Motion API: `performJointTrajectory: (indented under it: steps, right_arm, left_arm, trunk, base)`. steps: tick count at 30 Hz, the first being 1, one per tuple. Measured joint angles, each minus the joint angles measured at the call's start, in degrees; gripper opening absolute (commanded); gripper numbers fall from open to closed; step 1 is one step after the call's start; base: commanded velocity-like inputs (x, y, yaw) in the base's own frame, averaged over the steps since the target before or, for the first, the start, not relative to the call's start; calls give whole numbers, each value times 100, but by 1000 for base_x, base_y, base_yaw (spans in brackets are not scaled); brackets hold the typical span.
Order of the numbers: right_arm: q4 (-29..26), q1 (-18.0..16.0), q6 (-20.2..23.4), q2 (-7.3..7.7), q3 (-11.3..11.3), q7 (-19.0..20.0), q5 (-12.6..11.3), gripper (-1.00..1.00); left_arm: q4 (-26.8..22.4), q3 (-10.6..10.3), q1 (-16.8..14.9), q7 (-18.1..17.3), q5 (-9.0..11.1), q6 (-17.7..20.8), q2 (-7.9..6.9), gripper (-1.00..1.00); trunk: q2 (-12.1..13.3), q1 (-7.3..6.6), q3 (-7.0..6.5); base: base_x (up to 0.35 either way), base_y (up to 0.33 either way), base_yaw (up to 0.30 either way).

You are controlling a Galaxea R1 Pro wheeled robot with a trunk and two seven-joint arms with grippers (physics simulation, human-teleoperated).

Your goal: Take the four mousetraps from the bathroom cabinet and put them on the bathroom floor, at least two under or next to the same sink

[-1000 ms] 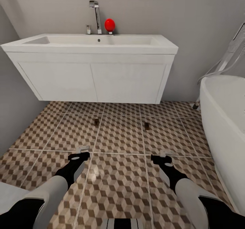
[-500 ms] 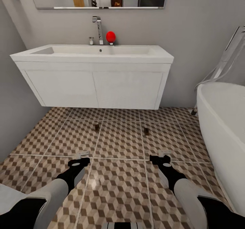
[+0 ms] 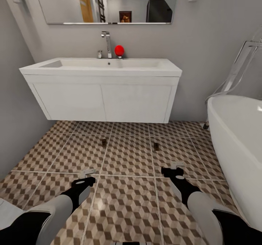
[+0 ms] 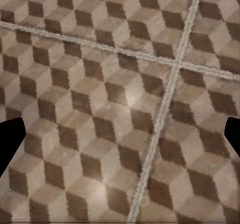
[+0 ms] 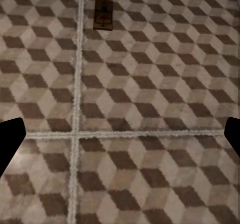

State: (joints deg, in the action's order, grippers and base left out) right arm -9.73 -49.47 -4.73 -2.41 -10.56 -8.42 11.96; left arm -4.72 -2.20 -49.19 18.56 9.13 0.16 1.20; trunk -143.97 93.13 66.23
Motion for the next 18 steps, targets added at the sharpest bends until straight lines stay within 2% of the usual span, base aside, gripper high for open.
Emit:
performJointTrajectory:
  steps: [18]
  right_arm:
    - [573,3,-18,58,-4,-19,3,100]
  left_arm:
    - [335,6,7,3,101,-2,-42,100]
  trunk:
    - [24,-46,-399]
  base:
    - [0,0,0]
